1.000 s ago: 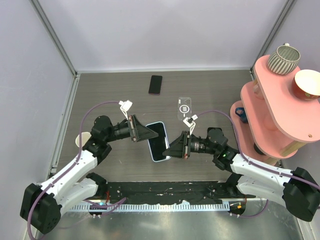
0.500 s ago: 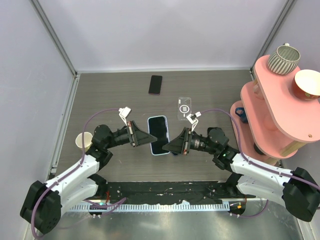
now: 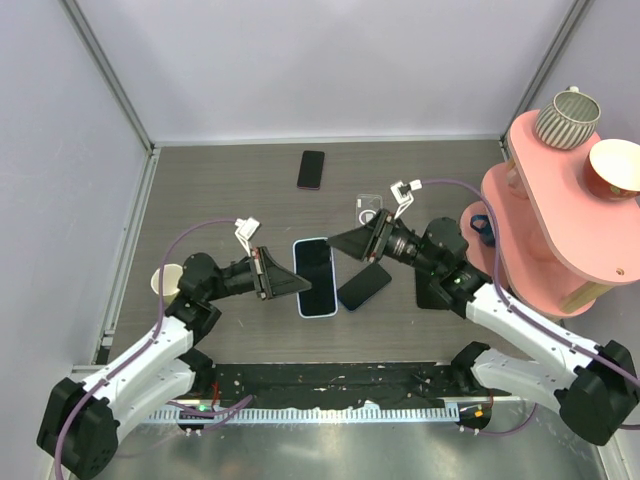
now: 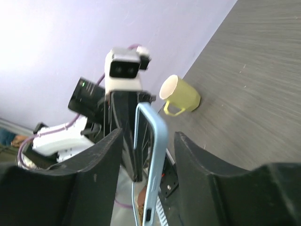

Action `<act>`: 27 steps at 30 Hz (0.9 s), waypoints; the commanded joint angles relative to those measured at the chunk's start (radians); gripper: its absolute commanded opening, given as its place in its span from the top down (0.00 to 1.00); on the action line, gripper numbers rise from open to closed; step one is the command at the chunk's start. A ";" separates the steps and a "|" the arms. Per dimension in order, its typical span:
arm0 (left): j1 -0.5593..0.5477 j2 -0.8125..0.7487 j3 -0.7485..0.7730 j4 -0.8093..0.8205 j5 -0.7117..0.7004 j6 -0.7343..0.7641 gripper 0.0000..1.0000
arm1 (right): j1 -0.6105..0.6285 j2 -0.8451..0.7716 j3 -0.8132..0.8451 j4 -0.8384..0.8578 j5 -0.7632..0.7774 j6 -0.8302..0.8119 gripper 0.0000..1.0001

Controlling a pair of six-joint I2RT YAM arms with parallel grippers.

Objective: Put the phone into the phone case

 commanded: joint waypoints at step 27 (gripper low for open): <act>-0.001 0.017 0.047 -0.078 -0.016 0.054 1.00 | -0.044 0.084 0.109 -0.109 -0.147 -0.160 0.99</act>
